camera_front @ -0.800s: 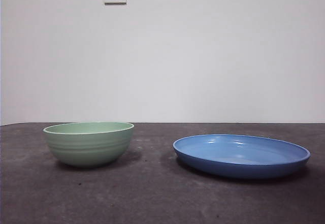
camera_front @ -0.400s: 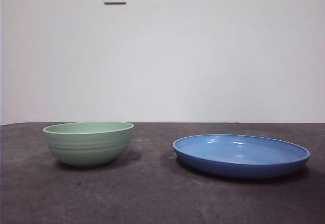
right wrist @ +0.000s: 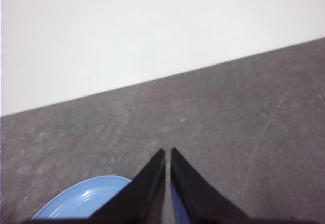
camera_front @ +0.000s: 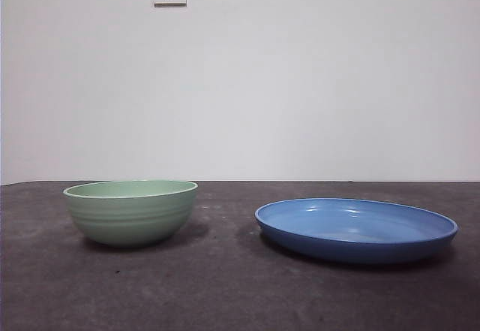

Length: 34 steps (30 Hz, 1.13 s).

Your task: Place the green bowl on the blue plate

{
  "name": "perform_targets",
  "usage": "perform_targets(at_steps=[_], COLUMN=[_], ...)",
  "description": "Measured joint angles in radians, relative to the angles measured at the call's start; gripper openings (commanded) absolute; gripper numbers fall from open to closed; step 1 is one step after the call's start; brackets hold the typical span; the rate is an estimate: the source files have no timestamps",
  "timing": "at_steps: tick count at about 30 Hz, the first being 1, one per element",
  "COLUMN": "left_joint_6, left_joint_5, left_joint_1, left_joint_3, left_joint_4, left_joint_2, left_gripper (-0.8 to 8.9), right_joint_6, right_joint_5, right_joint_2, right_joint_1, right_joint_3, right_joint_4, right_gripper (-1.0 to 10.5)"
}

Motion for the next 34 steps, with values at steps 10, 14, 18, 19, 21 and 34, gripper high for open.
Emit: perform_targets(at_steps=[10,14,18,19,21,34], left_joint_6=[0.105,0.172,0.230,0.244,0.280,0.455], left_joint_5=[0.220,0.356,0.443,0.454,0.474,0.496], left_joint_1=[0.000,0.000,-0.005,-0.010,-0.024,-0.137], left_joint_3=[0.250,0.338,0.422,0.439,0.474,0.537], left_joint_4=[-0.171,-0.217,-0.275,-0.293,-0.348,-0.563], left_joint_2=[0.255,0.387,0.496,0.517,0.559,0.644], left_gripper=[0.15,0.15,0.15,0.15,0.15,0.15], right_joint_6=[-0.079,-0.139,-0.199,-0.216,-0.246,-0.359], right_joint_5=[-0.179,-0.266,-0.348,-0.364,-0.390,-0.445], right_joint_2=[0.239,0.347,0.439,0.462,0.505,0.628], right_joint_1=[0.000,0.000,0.000,0.000,0.002,0.104], right_joint_3=[0.286,0.395,0.483,0.504,0.539,0.592], right_joint_4=[-0.209,-0.335,-0.445,-0.475,-0.529,-0.747], right_gripper=[0.1,0.1,0.1,0.1,0.1,0.1])
